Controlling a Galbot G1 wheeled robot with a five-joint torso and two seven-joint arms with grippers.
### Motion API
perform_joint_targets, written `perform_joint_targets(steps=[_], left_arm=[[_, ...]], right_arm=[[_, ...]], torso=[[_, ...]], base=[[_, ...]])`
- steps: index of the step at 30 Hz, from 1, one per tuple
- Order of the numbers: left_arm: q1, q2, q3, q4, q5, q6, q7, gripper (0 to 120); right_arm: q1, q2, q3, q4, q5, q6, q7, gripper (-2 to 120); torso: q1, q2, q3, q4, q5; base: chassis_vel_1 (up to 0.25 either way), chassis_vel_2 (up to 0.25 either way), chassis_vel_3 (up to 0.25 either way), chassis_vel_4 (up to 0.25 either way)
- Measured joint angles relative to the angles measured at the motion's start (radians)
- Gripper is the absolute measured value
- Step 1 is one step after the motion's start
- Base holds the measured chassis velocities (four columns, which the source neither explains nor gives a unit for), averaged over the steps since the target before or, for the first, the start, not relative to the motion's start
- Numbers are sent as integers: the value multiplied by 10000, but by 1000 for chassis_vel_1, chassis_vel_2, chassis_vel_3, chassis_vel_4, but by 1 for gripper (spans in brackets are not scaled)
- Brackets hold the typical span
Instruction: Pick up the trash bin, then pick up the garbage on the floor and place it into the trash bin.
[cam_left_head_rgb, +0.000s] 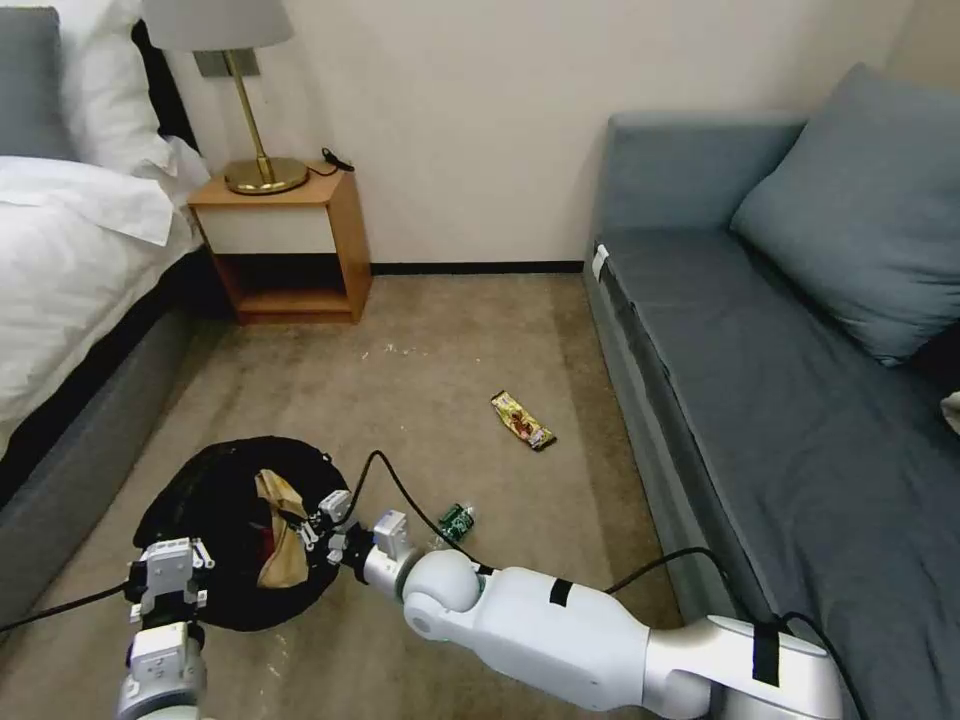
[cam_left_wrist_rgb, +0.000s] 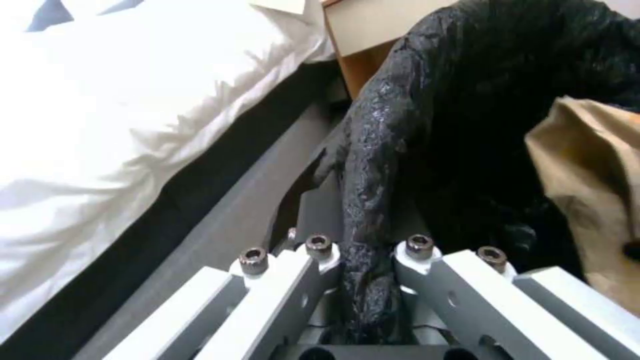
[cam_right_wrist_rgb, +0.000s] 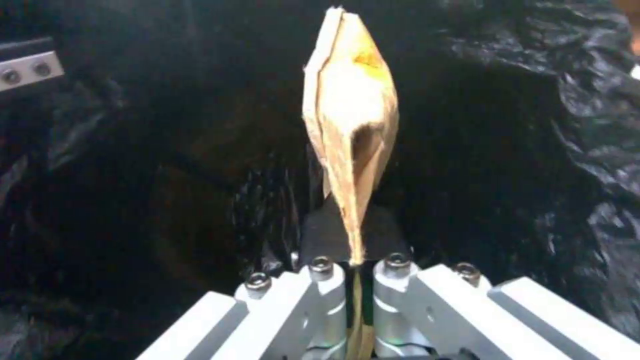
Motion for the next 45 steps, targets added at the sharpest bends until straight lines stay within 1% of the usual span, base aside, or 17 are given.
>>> perform_joint_targets(steps=[4, 7, 10, 12, 14, 17, 19, 22, 23, 26, 31, 33, 34, 37, 40, 41, 45], left_arm=[[1, 0, 2, 0, 29, -10, 0, 4], [7, 0, 2, -1, 34, -13, -2, 4], [8, 0, -1, 1, 35, -21, -4, 4], [13, 0, -2, 39, 41, -41, -5, 4], [16, 0, -2, 45, 41, -45, -5, 4], [18, 0, -22, 67, 33, -51, -7, 4], [18, 0, -27, 70, 27, -50, -7, 4], [17, 0, -59, 121, -26, -53, -11, 4], [17, 0, -59, 121, -26, -53, -11, 4], [-18, 0, -71, 220, -68, -53, -16, 4], [-73, 0, -72, 315, -161, -53, -18, 4], [-73, 0, -72, 315, -161, -53, -18, 4], [-115, 0, -71, 360, -447, -12, -17, 4], [-135, 0, -71, 364, -928, 124, -9, 4], [-154, 0, -88, 437, -1349, 221, 14, 4], [-154, 0, -88, 437, -1349, 221, 14, 4], [-161, 1, -152, 521, -1601, 232, 22, 4]], right_arm=[[-34, 105, 127, 367, -1, -394, 530, 20], [-129, 138, 448, 1114, 406, -1486, 1646, 32], [-166, 160, 593, 1369, 517, -1842, 2022, 38], [-184, 154, 774, 1634, 557, -2409, 2375, 51], [-188, 147, 818, 1665, 545, -2519, 2427, 55], [-191, 90, 966, 1673, 452, -2601, 2285, 68], [-192, 75, 993, 1673, 440, -2601, 2231, 72], [-232, -124, 1142, 1822, 305, -2341, 1718, 86], [-232, -124, 1142, 1822, 305, -2341, 1718, 86], [-278, -487, 1270, 2066, -372, -1592, 404, 98], [-315, -837, 1495, 2370, -809, -737, -1064, 100], [-315, -837, 1495, 2370, -809, -737, -1064, 100], [-330, -937, 1690, 2502, -914, -323, -1664, 100], [-355, -1018, 1852, 2629, -1038, -175, -1741, 100], [-417, -1148, 2131, 2713, -2339, -607, -246, 100], [-417, -1148, 2131, 2713, -2339, -607, -246, 100], [-595, -1653, 2424, 2925, -3040, -2121, 1376, 100]], torso=[[0, 0, 0, 0, 0], [0, 0, 0, 0, 0], [0, 0, 0, 0, 1], [0, 0, 0, 0, 1], [0, 0, 0, 0, 0], [0, 0, 0, 0, 1], [0, 0, 0, 0, 1], [0, 0, 0, 0, 1], [0, 0, 0, 0, 1], [0, 0, 0, 0, 1], [0, 0, 0, 0, 2], [0, 0, 0, 0, 2], [0, 0, 0, 0, 2], [0, 0, 0, 0, 2], [0, 0, 0, 0, 2], [0, 0, 0, 0, 2], [0, 0, 0, 0, 3]], base=[[0, 0, 0, 0], [0, 0, 0, 0], [0, 0, 0, 0], [0, 0, 0, 0], [0, 0, 0, 0], [0, 0, 0, 0], [0, 0, 0, 0], [0, 0, 0, 0], [0, 0, 0, 0], [0, 0, 0, 0], [0, 0, 0, 0], [0, 0, 0, 0], [0, 0, 0, 0], [0, 0, 0, 0], [0, 0, 0, 0], [0, 0, 0, 0], [0, 0, 0, 0]])
